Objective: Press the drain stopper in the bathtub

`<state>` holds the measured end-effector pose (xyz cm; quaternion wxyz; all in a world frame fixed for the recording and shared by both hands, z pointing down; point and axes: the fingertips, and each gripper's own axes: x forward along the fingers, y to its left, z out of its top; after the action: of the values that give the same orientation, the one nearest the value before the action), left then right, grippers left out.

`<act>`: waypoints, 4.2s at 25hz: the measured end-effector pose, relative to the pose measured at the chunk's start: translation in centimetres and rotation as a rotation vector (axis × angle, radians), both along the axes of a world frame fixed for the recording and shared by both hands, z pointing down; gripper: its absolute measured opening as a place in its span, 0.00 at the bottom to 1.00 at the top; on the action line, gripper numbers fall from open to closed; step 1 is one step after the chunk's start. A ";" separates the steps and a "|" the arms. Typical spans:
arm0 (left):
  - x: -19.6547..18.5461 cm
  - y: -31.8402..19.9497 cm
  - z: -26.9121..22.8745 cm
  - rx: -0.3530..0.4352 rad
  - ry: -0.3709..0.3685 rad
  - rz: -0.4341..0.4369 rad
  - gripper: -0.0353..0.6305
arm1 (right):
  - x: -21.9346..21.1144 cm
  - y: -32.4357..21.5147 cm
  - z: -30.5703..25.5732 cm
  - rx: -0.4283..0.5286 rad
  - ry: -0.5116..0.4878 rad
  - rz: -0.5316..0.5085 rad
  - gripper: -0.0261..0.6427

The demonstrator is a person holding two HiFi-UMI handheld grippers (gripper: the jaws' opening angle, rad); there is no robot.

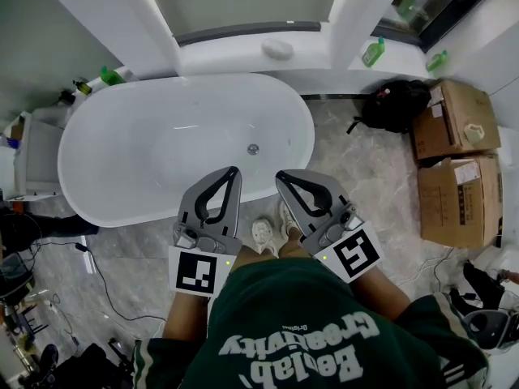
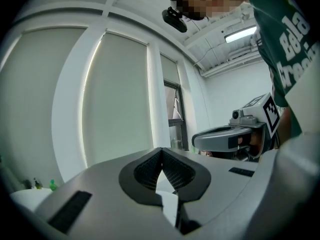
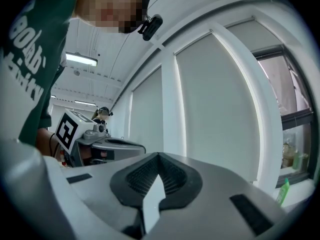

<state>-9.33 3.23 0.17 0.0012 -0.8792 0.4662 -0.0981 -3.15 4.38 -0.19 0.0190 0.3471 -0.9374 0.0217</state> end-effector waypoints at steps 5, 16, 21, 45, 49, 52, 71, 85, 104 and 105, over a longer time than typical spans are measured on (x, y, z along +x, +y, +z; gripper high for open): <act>1.3 -1.3 1.1 -0.035 -0.012 -0.021 0.07 | 1.5 -2.5 1.1 -0.004 0.002 -0.010 0.06; 6.3 -3.5 2.6 -0.078 -0.028 -0.019 0.07 | 5.3 -5.8 1.6 -0.023 -0.036 -0.026 0.06; 6.3 -4.9 4.4 -0.118 -0.027 -0.054 0.07 | 5.8 -7.5 3.5 -0.047 -0.027 -0.059 0.06; -4.8 -10.4 14.1 -0.268 0.042 -0.110 0.07 | -4.2 -14.4 11.5 -0.126 -0.018 -0.064 0.06; -5.9 -12.1 17.3 -0.252 0.072 0.022 0.07 | -6.4 -15.7 14.8 -0.131 0.027 -0.001 0.06; -5.8 -13.7 20.8 -0.215 0.022 0.107 0.07 | -5.9 -16.8 18.4 -0.157 0.043 0.039 0.06; -0.9 -19.0 52.2 -0.560 0.010 -0.120 0.06 | 1.2 -20.6 41.0 -0.321 0.086 -0.012 0.06; 0.5 -20.7 72.3 -0.745 -0.264 -0.078 0.07 | 2.7 -24.4 49.8 -0.381 0.038 -0.039 0.06; -0.7 -19.0 86.1 -0.838 -0.571 0.088 0.07 | 2.7 -27.2 54.2 -0.465 -0.068 0.055 0.06; -0.4 -19.2 86.3 -0.831 -0.579 0.102 0.07 | 2.5 -27.1 54.5 -0.466 -0.052 0.057 0.06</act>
<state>-9.76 -15.94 86.43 -0.2144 -0.7639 0.3247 -0.5149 -0.63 -22.70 54.32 0.0740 0.3592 -0.8970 0.2468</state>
